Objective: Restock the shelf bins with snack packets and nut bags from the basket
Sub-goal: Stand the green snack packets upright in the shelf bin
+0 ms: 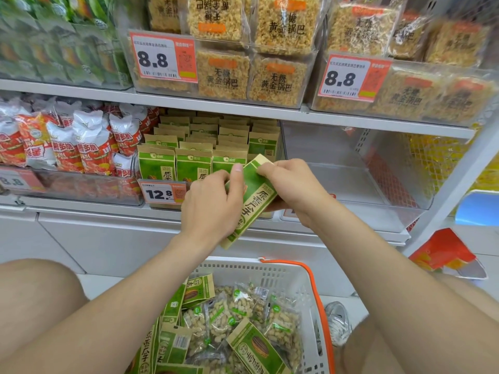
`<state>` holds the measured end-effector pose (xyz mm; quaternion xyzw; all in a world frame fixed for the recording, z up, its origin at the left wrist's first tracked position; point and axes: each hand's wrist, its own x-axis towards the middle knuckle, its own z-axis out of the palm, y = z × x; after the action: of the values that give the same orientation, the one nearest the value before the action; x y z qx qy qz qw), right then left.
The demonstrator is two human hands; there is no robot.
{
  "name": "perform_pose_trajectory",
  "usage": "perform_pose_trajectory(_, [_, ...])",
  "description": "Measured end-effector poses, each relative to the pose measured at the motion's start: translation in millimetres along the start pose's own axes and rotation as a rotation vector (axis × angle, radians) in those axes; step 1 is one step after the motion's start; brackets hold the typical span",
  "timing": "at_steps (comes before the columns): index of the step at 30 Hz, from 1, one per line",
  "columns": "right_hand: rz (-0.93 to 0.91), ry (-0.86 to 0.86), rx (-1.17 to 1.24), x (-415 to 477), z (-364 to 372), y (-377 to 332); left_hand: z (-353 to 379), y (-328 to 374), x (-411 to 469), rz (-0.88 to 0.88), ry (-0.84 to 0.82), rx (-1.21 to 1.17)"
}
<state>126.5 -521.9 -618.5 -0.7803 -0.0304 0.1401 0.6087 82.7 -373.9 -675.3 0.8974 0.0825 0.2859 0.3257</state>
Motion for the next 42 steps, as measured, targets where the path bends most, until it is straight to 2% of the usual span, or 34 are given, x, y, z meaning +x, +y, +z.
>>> perform_pose_trajectory(6, [0.272, -0.082, 0.278, 9.4, -5.9, 2.2, -8.5, 8.6, 2.5, 0.162, 0.18, -0.306])
perform_pose_trajectory(8, [0.26, -0.065, 0.251, 11.7, -8.1, 1.6, -5.8, 6.2, 4.0, 0.158, 0.188, -0.328])
perform_pose_trajectory(13, [-0.045, -0.094, -0.007, 7.4, -24.3, -15.6, 1.1, -0.4, 9.7, 0.104, 0.193, -0.347])
perform_pose_trajectory(15, [-0.264, 0.064, -0.094, 10.3, -35.3, -21.2, 1.8, -0.3, 13.9, 0.066, 0.181, -0.329])
perform_pose_trajectory(18, [-0.677, 0.387, -0.39, 19.5, -53.4, -30.5, 5.8, -3.8, 17.4, -0.041, 0.081, -0.237])
perform_pose_trajectory(19, [-0.762, 0.429, -0.466, 20.9, -56.5, -32.7, 7.3, -5.7, 17.2, -0.05, 0.043, -0.195])
perform_pose_trajectory(21, [-0.818, 0.432, -0.568, 29.2, -58.8, -31.6, 10.6, -10.8, 16.3, 0.003, -0.029, -0.05])
perform_pose_trajectory(24, [-0.762, 0.324, -0.672, 51.0, -53.2, -22.8, 14.7, -16.1, 13.2, 0.105, -0.184, 0.229])
perform_pose_trajectory(27, [-0.648, 0.22, -0.821, 73.3, -46.4, -15.0, 16.5, -19.2, 8.5, 0.17, -0.284, 0.371])
perform_pose_trajectory(31, [-0.501, 0.114, -0.936, 93.7, -34.9, -7.3, 14.0, -20.9, 9.6, 0.257, -0.304, 0.467])
perform_pose_trajectory(35, [-0.431, 0.049, -0.997, 109.6, -28.9, -10.3, 12.4, -21.8, 10.2, 0.292, -0.316, 0.52])
perform_pose_trajectory(39, [-0.367, -0.068, -1.264, 116.4, -24.2, -5.3, 13.6, -22.9, 8.4, 0.298, -0.31, 0.545])
perform_pose_trajectory(42, [-0.346, -0.053, -1.347, 126.3, -15.8, 0.4, 14.4, -23.7, 7.3, 0.301, -0.308, 0.559])
